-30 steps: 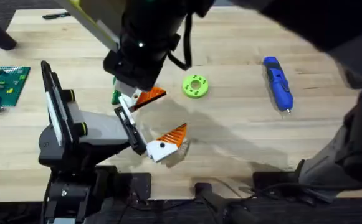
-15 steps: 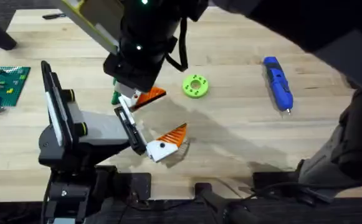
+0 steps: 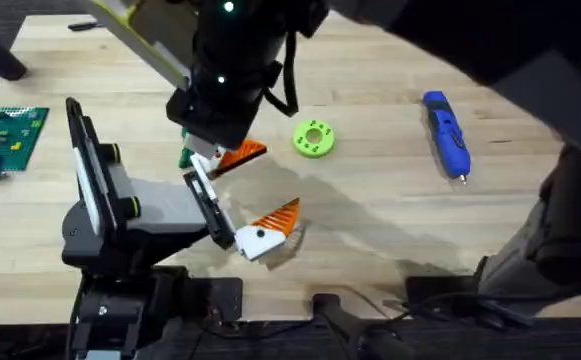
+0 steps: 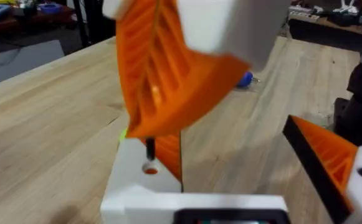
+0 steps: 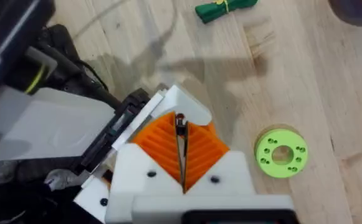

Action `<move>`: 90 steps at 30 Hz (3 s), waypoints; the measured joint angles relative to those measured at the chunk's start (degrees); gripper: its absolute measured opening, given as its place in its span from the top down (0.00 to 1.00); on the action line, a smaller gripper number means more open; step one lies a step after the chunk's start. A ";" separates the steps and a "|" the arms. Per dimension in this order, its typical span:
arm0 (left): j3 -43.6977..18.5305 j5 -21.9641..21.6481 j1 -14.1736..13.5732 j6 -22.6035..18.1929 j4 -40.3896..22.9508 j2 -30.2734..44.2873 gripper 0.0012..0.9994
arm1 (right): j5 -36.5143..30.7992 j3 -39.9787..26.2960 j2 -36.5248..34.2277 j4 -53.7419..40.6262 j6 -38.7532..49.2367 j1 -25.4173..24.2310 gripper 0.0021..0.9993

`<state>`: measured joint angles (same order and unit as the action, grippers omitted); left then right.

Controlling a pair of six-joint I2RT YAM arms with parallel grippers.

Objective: Pick up the gripper from the table and insert it into the empty holder that is missing its gripper. Then pick up a screw, insert it into the mounting hole, and use the screwdriver to tighten it. Finally, clean up the table by picking up the vegetable and placing it into the bucket.

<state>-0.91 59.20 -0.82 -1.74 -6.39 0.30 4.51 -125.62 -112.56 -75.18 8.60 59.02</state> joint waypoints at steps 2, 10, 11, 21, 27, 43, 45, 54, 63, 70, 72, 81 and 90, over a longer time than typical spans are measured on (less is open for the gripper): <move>0.00 0.00 -0.02 0.00 0.00 0.02 0.01 | 0.00 0.00 -0.66 -0.09 0.00 0.00 1.00; 0.00 -0.01 0.00 0.00 -0.01 0.02 0.01 | 0.00 0.00 -2.56 -0.28 0.00 0.00 1.00; 0.00 -0.01 0.00 0.00 0.00 0.01 0.01 | 0.01 0.00 -2.57 -0.28 0.00 0.00 1.00; 0.00 -0.02 0.00 0.00 0.02 0.00 0.01 | 0.01 0.00 -2.57 -0.28 -0.05 0.00 0.98; 0.00 0.00 0.00 0.00 0.02 0.01 0.01 | -0.02 0.00 -2.57 -0.28 -0.04 0.00 0.81; 0.00 -0.02 0.00 0.02 -0.01 0.00 0.01 | -0.26 0.00 -2.44 -0.28 0.00 -0.24 0.40; 0.00 0.01 0.00 0.02 0.01 0.02 0.01 | -0.21 0.00 -2.19 -0.25 -0.02 -0.63 0.30; 0.00 0.15 0.00 0.00 -0.01 0.02 0.01 | -0.18 0.00 -0.65 -0.20 -0.18 -1.44 0.04; 0.00 0.18 0.00 -0.01 -0.03 0.00 0.30 | -0.19 0.00 -0.61 -0.41 -0.02 -1.70 0.01; 0.00 0.20 0.00 -0.38 -0.03 0.01 0.99 | -0.19 0.00 2.58 -6.01 -0.63 -5.99 0.01; 0.00 0.20 0.00 -0.39 -0.01 0.00 0.99 | -0.19 0.00 4.36 -7.75 -1.19 -8.76 0.01; 0.00 0.17 0.00 -0.39 -0.03 0.00 0.99 | -0.24 3.05 7.21 -13.36 -4.57 -20.91 0.01; 0.00 0.15 0.00 -0.39 -0.02 0.01 0.99 | -1.96 29.77 17.64 -1.09 -8.34 -30.57 0.01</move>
<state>-0.91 59.35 -0.82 -2.13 -6.40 0.30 2.55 -95.86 -94.92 -76.27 0.26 28.45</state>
